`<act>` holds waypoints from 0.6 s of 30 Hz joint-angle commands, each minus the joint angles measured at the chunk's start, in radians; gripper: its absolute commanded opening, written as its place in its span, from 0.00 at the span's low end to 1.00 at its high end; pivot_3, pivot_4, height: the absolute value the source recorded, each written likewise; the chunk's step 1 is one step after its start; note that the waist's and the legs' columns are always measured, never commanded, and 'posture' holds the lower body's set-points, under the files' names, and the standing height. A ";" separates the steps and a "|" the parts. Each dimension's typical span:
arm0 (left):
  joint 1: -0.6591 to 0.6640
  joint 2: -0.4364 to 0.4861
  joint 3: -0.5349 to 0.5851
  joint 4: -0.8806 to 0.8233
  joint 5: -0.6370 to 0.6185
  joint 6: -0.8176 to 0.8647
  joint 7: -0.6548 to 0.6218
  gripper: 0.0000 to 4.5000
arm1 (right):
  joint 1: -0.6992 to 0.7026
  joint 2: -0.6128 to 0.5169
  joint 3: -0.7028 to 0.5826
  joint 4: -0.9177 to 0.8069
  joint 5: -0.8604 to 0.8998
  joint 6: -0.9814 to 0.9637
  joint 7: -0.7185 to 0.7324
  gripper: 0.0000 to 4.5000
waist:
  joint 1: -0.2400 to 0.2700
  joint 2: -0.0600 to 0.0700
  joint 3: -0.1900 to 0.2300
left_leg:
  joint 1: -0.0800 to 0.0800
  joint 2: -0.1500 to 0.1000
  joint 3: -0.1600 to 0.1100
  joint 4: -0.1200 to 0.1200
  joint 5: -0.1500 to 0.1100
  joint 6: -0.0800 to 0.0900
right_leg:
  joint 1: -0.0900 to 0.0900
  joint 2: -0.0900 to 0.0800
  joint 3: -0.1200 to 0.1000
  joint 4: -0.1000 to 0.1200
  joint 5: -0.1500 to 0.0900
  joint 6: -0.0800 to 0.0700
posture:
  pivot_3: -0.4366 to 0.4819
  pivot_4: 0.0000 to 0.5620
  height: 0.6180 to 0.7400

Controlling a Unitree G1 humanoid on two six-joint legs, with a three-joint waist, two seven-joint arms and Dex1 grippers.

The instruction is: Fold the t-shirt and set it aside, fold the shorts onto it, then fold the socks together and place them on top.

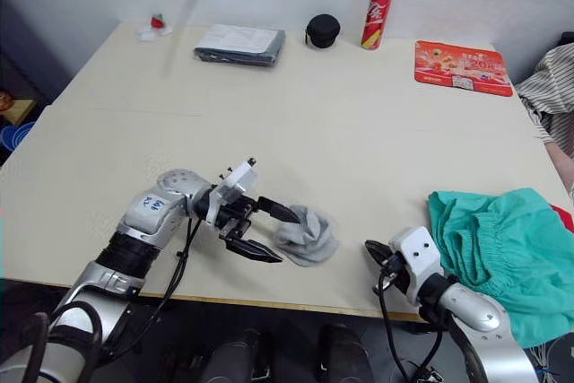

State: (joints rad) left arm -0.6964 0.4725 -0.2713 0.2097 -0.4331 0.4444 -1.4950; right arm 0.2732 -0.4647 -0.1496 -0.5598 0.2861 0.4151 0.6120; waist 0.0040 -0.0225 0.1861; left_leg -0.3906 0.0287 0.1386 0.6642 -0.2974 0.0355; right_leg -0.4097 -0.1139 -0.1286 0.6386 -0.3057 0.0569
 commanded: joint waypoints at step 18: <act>0.026 -0.155 0.043 0.275 0.218 -0.393 0.189 0.01 | -0.350 0.060 0.387 0.194 -0.101 -0.134 -0.010 0.00 | 0.006 0.001 0.000 | -0.002 -0.002 0.002 0.002 -0.002 0.004 | 0.000 0.000 -0.001 -0.002 0.001 0.002 | 0.48 0.27 1.00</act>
State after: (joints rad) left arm -0.6561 0.3280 -0.2170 0.4859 -0.2341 0.0717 -1.3207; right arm -0.0755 -0.4103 0.2159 -0.3907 0.2183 0.3206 0.6067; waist 0.0104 -0.0218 0.1866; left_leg -0.3926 0.0271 0.1410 0.6665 -0.2990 0.0392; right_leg -0.4101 -0.1142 -0.1293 0.6369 -0.3043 0.0593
